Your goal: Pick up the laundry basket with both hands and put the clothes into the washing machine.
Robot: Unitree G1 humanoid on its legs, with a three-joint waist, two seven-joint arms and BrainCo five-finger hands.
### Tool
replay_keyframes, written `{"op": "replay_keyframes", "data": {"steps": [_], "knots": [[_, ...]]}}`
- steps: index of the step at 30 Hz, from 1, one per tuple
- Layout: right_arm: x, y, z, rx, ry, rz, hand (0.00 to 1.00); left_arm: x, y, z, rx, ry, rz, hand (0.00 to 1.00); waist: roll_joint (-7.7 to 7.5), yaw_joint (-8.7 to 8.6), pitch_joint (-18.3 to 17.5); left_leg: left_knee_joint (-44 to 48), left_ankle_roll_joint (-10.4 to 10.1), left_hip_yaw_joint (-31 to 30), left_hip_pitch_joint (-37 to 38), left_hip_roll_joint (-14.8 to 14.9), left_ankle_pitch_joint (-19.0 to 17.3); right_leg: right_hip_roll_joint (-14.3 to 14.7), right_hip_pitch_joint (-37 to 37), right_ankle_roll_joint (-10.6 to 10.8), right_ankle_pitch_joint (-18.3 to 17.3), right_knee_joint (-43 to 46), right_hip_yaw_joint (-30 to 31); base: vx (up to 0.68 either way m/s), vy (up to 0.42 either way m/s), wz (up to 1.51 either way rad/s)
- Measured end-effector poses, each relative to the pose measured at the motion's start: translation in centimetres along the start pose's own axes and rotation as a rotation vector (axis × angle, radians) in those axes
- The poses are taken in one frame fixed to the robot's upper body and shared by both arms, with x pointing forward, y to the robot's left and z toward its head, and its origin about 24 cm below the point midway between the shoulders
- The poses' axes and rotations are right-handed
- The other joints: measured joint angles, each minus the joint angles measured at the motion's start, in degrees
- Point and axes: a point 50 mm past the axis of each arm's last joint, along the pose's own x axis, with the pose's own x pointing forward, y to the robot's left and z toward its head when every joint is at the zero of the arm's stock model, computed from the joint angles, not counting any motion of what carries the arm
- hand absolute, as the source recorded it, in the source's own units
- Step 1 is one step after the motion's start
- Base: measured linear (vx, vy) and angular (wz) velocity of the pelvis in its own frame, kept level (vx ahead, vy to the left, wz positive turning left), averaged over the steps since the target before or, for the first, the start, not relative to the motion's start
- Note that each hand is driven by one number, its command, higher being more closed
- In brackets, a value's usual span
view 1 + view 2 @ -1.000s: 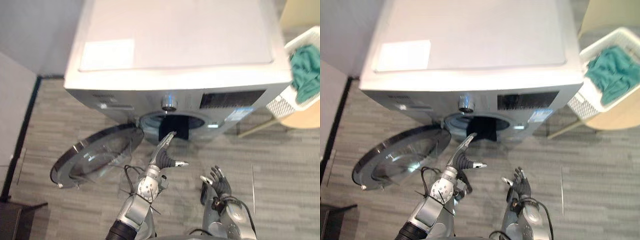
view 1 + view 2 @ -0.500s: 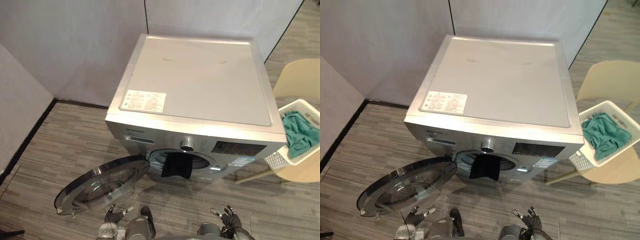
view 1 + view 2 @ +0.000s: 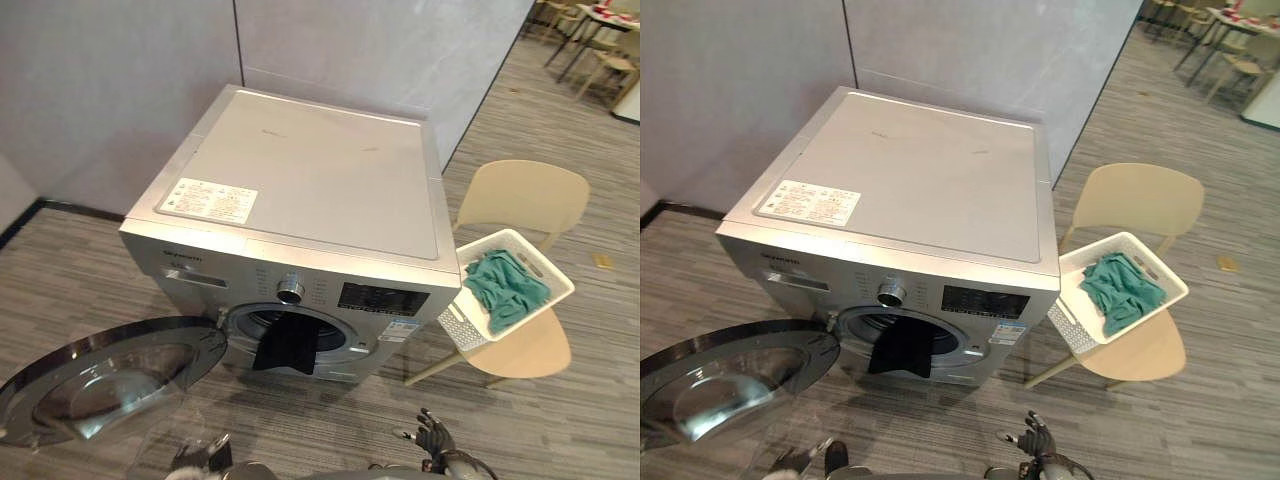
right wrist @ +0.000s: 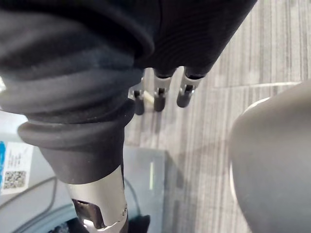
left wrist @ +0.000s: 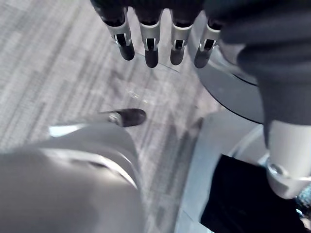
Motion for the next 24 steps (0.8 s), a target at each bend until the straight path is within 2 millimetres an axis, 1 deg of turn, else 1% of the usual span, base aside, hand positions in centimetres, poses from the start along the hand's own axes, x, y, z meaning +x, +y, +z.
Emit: {"op": "replay_keyframes", "data": {"steps": [1, 2, 3, 4, 5, 6, 7, 8, 10, 11, 12, 14, 15, 16, 17, 18, 19, 20, 21, 22, 23, 24], "knots": [[-0.1, -0.3, -0.2, -0.007, 0.005, -0.007, 0.0, -0.1, -0.7, 0.4, 0.004, -0.021, -0.018, 0.0, 0.12, 0.09, 0.1, -0.7, 1.0, 1.2, -0.1, -0.5, 1.9, -0.1, 0.5, -0.4, -0.3, -0.3, -0.8, -0.06, -0.195, 0.71], [-0.2, -0.6, -0.5, -0.023, 0.019, -0.014, 0.0, -0.4, -1.8, 0.7, 0.009, -0.045, -0.046, 0.0, 0.27, 0.16, 0.4, -0.7, 1.9, 3.6, -0.2, -0.7, 2.9, -0.3, 1.4, -0.8, -0.4, -1.1, -2.2, -0.02, -0.142, 0.57], [-0.2, -1.0, -0.5, -0.039, 0.022, -0.022, 0.0, -0.6, -2.5, 0.6, 0.014, -0.037, -0.065, 0.0, 0.99, 0.35, 0.7, 1.8, 1.4, 5.1, -0.3, -0.9, 0.6, -0.2, 2.7, -1.0, -0.3, -1.7, -3.2, -0.01, -0.111, 0.42], [-0.2, -1.1, -0.5, -0.045, 0.027, -0.023, 0.0, -0.7, -2.6, 0.4, -0.001, -0.036, -0.065, 0.0, 1.12, 0.52, 0.6, 3.5, 1.2, 4.9, -0.2, -1.2, -1.8, -0.3, 3.2, -1.0, -0.3, -1.9, -3.4, 0.03, -0.031, 0.26], [-0.1, -1.1, -0.5, -0.051, 0.027, -0.021, 0.0, -0.7, -2.5, 0.3, -0.002, -0.036, -0.057, 0.0, 1.14, 0.51, 0.6, 6.2, 0.8, 4.6, -0.1, -2.4, -6.0, -0.7, 4.1, -1.0, -0.1, -2.6, -3.9, 0.06, 0.025, 0.18], [-0.1, -1.0, -0.4, -0.052, 0.026, -0.018, 0.0, -0.7, -2.5, 0.0, 0.003, -0.03, -0.054, 0.0, 1.17, 0.35, 0.7, 6.8, 0.8, 4.6, -0.1, -3.1, -7.4, -0.8, 4.7, -0.8, 0.1, -3.2, -4.4, 0.08, 0.072, 0.36], [-0.1, -0.7, -0.6, -0.056, 0.03, -0.01, 0.0, -0.7, -2.6, 0.0, 0.004, -0.03, -0.056, 0.0, 1.23, 0.31, 0.8, 6.5, 0.6, 4.7, 0.0, -4.0, -9.2, -0.6, 6.1, -0.1, 1.0, -5.1, -5.5, 0.06, 0.083, 0.37], [-0.1, -0.7, -0.6, -0.059, 0.034, -0.008, 0.0, -0.7, -2.5, 0.1, 0.004, -0.032, -0.055, 0.0, 1.04, 0.44, 0.8, 6.3, 0.4, 4.6, 0.0, -4.5, -9.3, -0.9, 6.7, 0.1, 1.5, -6.2, -5.8, 0.07, 0.109, 0.36], [0.0, 1.0, -0.5, -0.064, 0.03, 0.04, 0.0, -0.6, -2.0, 0.2, 0.008, -0.041, -0.043, 0.0, 0.4, 0.52, 1.6, 4.5, 0.4, 4.4, 0.6, -6.6, -9.0, -2.0, 8.7, 1.1, 3.9, -10.2, -6.3, 0.07, 0.134, 0.15], [0.1, 1.6, -0.2, -0.066, 0.021, 0.058, 0.0, -0.5, -1.8, 0.4, 0.011, -0.048, -0.037, 0.0, -0.01, 0.51, 2.1, 4.4, 0.5, 4.3, 0.6, -7.0, -8.9, -2.2, 9.1, 1.3, 4.3, -10.8, -6.5, 0.05, 0.135, 0.17], [0.3, 2.6, 0.6, -0.07, -0.002, 0.083, 0.0, -0.2, -1.1, 0.9, 0.027, -0.06, -0.022, 0.0, -0.73, 0.24, 2.9, 4.6, 0.5, 3.4, -0.1, -7.6, -8.9, -2.6, 9.5, 1.5, 4.7, -11.6, -7.4, 0.02, 0.097, 0.41], [0.7, 3.1, 1.6, -0.07, -0.025, 0.092, 0.0, 0.0, -0.8, 1.8, 0.052, -0.09, -0.016, 0.0, -0.77, 0.38, 4.4, 5.9, 0.7, 1.2, -3.1, -8.1, -8.8, -2.9, 8.8, 1.6, 4.7, -11.4, -9.6, -0.02, 0.065, 0.56], [1.2, 3.1, 3.0, -0.081, -0.06, 0.09, 0.0, 0.2, -0.9, 2.9, 0.058, -0.116, -0.016, 0.0, 0.03, 0.49, 6.5, 6.8, 1.0, -0.1, -5.8, -8.1, -8.6, -2.9, 6.8, 1.6, 4.7, -10.6, -10.5, -0.07, 0.045, 0.39], [1.5, 3.0, 4.1, -0.088, -0.087, 0.086, 0.0, 0.3, -1.0, 3.5, 0.059, -0.132, -0.017, 0.0, 0.67, 0.56, 7.9, 7.2, 1.3, -0.6, -7.3, -8.1, -8.3, -2.9, 5.4, 1.6, 4.7, -9.7, -10.7, -0.14, 0.076, 0.28], [2.1, 2.9, 7.0, -0.109, -0.163, 0.073, 0.0, 0.3, -1.4, 4.9, 0.062, -0.167, -0.015, 0.0, 1.23, 0.61, 10.5, 7.5, 1.9, -0.9, -10.2, -8.1, -7.9, -3.3, 1.7, 1.5, 4.5, -7.3, -10.4, -0.19, 0.106, 0.03], [2.6, 2.8, 9.7, -0.121, -0.225, 0.061, 0.0, 0.4, -1.6, 6.1, 0.068, -0.196, -0.014, 0.0, 2.41, 0.82, 13.6, 7.6, 2.4, -0.5, -13.0, -8.4, -7.3, -4.1, -2.9, 1.6, 4.2, -4.4, -9.2, -0.2, 0.115, -0.07], [2.8, 2.8, 11.1, -0.122, -0.259, 0.051, 0.0, 0.4, -1.8, 6.7, 0.062, -0.211, -0.01, 0.0, 2.88, 0.85, 15.2, 7.6, 2.8, -0.2, -14.1, -8.7, -7.0, -4.6, -4.8, 1.6, 4.2, -3.1, -8.8, -0.17, 0.115, -0.23], [3.0, 2.7, 13.1, -0.115, -0.302, 0.032, 0.0, 0.4, -1.9, 7.9, 0.035, -0.236, -0.003, 0.0, 3.3, 1.11, 17.4, 8.1, 3.6, 0.7, -16.4, -9.1, -6.3, -5.6, -8.2, 1.6, 4.2, -0.8, -7.3, -0.13, 0.11, -0.22], [3.0, 2.7, 14.3, -0.078, -0.333, 0.015, 0.0, 0.4, -2.1, 9.3, 0.003, -0.269, 0.01, 0.0, 3.6, 1.44, 18.9, 9.3, 3.6, 1.3, -18.6, -9.3, -6.3, -6.3, -11.0, 1.6, 4.2, 0.8, -6.5, -0.09, 0.097, -0.21], [3.0, 2.8, 15.0, -0.063, -0.347, 0.009, 0.0, 0.3, -2.2, 10.7, -0.022, -0.304, 0.012, 0.0, 3.62, 1.84, 20.2, 10.2, 3.6, 1.6, -19.7, -9.4, -6.4, -6.9, -12.4, 1.7, 4.2, 1.8, -6.1, -0.08, 0.08, -0.11], [3.0, 3.0, 15.5, -0.052, -0.359, 0.002, 0.0, 0.1, -2.3, 12.0, -0.052, -0.345, 0.015, 0.0, 3.63, 2.01, 20.8, 11.4, 3.8, 1.7, -21.3, -9.4, -6.5, -7.2, -14.1, 1.7, 4.2, 3.0, -5.8, -0.06, 0.056, -0.07], [2.8, 3.4, 16.3, -0.043, -0.384, 0.005, 0.0, -0.4, -2.4, 13.7, -0.094, -0.405, 0.02, 0.0, 3.7, 2.02, 20.8, 12.9, 4.6, 1.7, -23.9, -8.8, -7.1, -7.3, -16.8, 1.6, 4.2, 4.5, -5.7, -0.06, 0.051, -0.02]]}}
